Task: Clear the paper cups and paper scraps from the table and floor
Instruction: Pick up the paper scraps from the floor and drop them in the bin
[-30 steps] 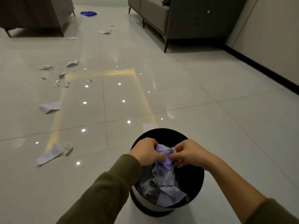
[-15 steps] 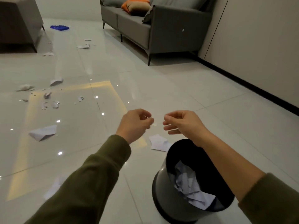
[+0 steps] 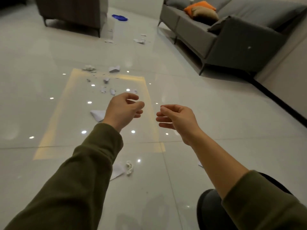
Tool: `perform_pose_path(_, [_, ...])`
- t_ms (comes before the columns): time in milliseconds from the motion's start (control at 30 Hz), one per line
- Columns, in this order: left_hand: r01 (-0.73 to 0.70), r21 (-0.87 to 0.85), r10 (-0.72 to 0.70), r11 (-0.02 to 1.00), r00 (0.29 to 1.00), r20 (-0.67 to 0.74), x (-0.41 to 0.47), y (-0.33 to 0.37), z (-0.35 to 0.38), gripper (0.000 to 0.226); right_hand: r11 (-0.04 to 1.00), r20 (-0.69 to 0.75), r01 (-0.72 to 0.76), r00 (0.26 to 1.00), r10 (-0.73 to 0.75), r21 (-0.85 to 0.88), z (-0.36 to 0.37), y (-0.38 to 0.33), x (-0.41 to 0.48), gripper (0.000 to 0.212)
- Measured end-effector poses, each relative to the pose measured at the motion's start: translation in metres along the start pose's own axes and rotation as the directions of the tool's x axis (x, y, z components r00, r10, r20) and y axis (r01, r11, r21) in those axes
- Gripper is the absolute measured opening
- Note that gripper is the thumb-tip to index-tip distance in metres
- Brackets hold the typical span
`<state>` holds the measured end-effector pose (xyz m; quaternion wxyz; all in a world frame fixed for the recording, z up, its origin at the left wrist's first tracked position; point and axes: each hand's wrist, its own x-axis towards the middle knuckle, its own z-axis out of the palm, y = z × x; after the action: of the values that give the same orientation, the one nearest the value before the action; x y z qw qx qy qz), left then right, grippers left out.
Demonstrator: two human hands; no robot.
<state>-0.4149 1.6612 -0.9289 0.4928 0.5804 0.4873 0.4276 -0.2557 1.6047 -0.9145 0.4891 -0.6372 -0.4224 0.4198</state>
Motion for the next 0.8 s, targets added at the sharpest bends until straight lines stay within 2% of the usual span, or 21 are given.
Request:
perform_pose_path(100, [0.001, 0.054, 0.003, 0.999, 0.997, -0.08, -0.003, -0.005, -0.024, 0.025, 1.0, 0.101, 0.006, 0.995, -0.007, 0.009, 0.038, 0.008, 0.015, 0.017])
perform_pose_path(233, [0.077, 0.109, -0.052, 0.991, 0.974, -0.219, -0.007, -0.008, -0.06, 0.023, 0.999, 0.239, 0.011, 0.971, -0.019, 0.036, 0.077, 0.008, 0.035, 0.02])
perform_pose_path(467, [0.296, 0.199, -0.213, 0.934, 0.91, -0.356, -0.017, -0.012, -0.08, 0.018, 0.967, 0.347, -0.08, 0.938, -0.01, 0.242, 0.109, -0.007, 0.059, 0.011])
perform_pose_path(633, [0.4, 0.222, -0.322, 0.889, 0.892, -0.317, -0.012, -0.053, -0.063, 0.021, 0.963, 0.348, -0.122, 0.937, 0.031, 0.242, 0.114, 0.015, 0.065, 0.003])
perform_pose_path(800, [0.473, 0.221, -0.418, 0.853, 0.872, -0.253, -0.007, -0.117, -0.039, 0.022, 0.965, 0.3, -0.191, 0.945, 0.131, 0.182, 0.113, 0.079, 0.065, 0.003])
